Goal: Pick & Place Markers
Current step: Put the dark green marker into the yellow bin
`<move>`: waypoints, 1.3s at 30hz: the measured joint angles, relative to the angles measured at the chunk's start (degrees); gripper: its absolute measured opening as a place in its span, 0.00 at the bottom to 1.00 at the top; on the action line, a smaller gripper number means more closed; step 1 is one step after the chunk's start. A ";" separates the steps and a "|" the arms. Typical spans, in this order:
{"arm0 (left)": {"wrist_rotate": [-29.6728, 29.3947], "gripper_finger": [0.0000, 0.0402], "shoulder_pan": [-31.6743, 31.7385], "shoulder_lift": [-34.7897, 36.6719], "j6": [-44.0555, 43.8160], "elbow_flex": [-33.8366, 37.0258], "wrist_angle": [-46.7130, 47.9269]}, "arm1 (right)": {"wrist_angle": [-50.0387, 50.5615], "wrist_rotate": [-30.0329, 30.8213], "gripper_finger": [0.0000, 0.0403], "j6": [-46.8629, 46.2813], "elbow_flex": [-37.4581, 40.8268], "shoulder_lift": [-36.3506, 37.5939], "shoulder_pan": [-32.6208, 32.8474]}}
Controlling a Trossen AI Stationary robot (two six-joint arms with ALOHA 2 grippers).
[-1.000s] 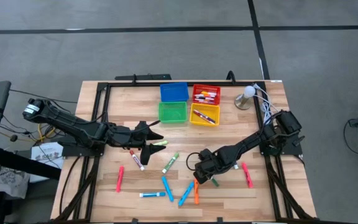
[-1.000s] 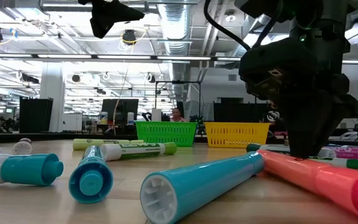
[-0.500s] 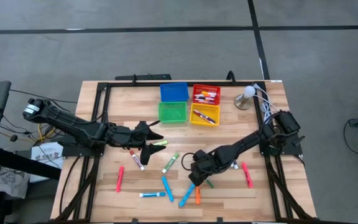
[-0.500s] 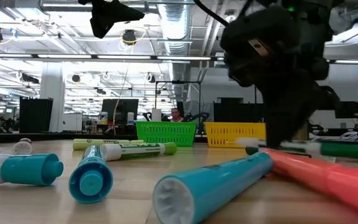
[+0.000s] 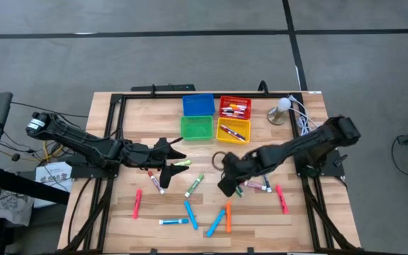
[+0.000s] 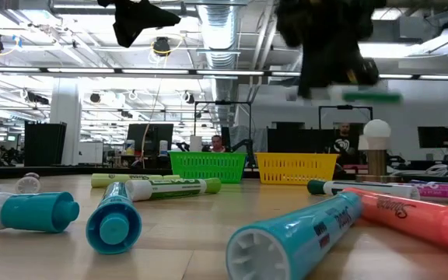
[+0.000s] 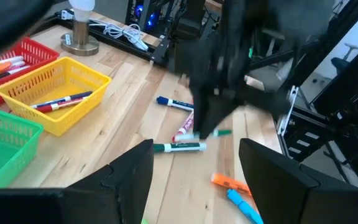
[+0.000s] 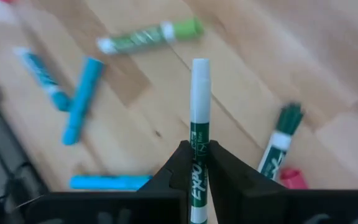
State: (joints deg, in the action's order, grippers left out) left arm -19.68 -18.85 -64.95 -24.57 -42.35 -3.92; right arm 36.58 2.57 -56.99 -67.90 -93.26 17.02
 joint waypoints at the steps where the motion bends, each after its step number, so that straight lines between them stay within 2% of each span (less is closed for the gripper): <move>1: 0.00 0.59 0.00 0.00 0.17 0.00 0.00 | -0.04 0.00 0.06 1.50 0.00 1.70 -0.50; 8: -0.02 0.59 0.09 0.00 0.32 0.00 0.00 | -0.90 -0.34 0.07 11.48 -0.04 13.53 -3.37; 14: 0.00 0.59 0.09 0.00 0.32 0.00 0.00 | -5.42 -4.04 0.07 21.69 -0.04 22.86 -4.40; 17: -0.02 0.59 0.09 0.00 0.32 0.00 0.00 | -8.04 -6.74 0.08 25.16 -0.04 26.68 -4.40; 22: 0.00 0.59 0.09 0.00 0.35 0.00 0.00 | -11.34 -7.17 0.07 28.26 -0.09 31.03 -3.15; 31: -0.26 0.59 0.09 0.00 0.35 0.00 0.00 | -8.92 -7.10 0.09 28.57 -0.09 30.13 -3.70; 39: -0.23 0.59 1.08 0.00 0.35 0.00 -0.02 | -1.74 -3.22 0.07 30.93 -0.09 23.73 -10.55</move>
State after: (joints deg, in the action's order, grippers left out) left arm -19.91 -17.77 -64.95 -24.23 -42.35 -3.95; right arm 34.84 -0.65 -26.06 -67.99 -69.53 6.47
